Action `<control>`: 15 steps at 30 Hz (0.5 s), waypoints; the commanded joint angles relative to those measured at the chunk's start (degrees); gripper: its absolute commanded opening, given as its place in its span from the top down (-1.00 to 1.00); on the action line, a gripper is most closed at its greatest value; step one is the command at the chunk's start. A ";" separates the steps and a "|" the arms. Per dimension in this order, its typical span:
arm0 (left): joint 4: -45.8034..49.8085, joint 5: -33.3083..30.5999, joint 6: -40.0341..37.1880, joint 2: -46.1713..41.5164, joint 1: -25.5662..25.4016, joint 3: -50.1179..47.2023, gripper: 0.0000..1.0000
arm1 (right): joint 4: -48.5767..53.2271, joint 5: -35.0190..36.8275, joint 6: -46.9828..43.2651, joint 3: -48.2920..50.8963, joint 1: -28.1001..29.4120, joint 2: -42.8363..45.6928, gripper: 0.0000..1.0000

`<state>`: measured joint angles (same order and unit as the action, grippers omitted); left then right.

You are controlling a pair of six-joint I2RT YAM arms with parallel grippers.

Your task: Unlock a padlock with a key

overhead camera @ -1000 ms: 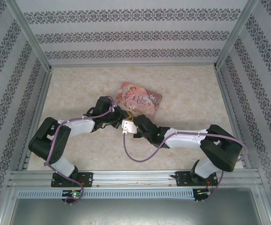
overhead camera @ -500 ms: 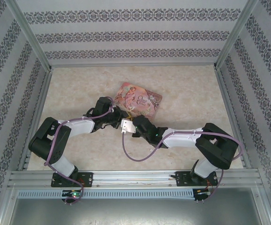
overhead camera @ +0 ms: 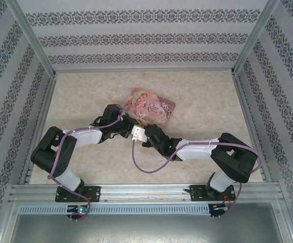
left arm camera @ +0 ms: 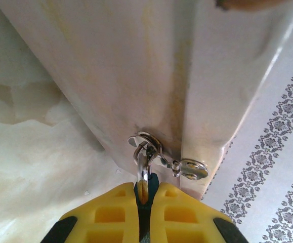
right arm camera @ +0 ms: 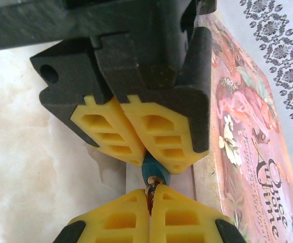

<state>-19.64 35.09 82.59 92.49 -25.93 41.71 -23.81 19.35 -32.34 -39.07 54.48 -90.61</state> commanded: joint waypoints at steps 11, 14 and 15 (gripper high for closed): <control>-5.39 3.58 0.72 -1.70 -2.26 -0.85 1.00 | -11.24 0.54 21.44 3.38 -0.77 -0.22 1.00; -5.47 3.67 0.74 -1.61 -2.29 -0.79 1.00 | -14.37 -0.63 26.75 3.98 -0.78 -1.00 1.00; -5.48 3.67 0.73 -1.52 -2.33 -0.79 1.00 | -15.55 -0.71 28.33 4.15 -0.79 -1.31 1.00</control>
<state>-21.34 34.87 83.07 92.49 -26.26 41.34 -32.16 19.44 -12.58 -35.38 54.46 -90.74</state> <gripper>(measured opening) 0.075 0.042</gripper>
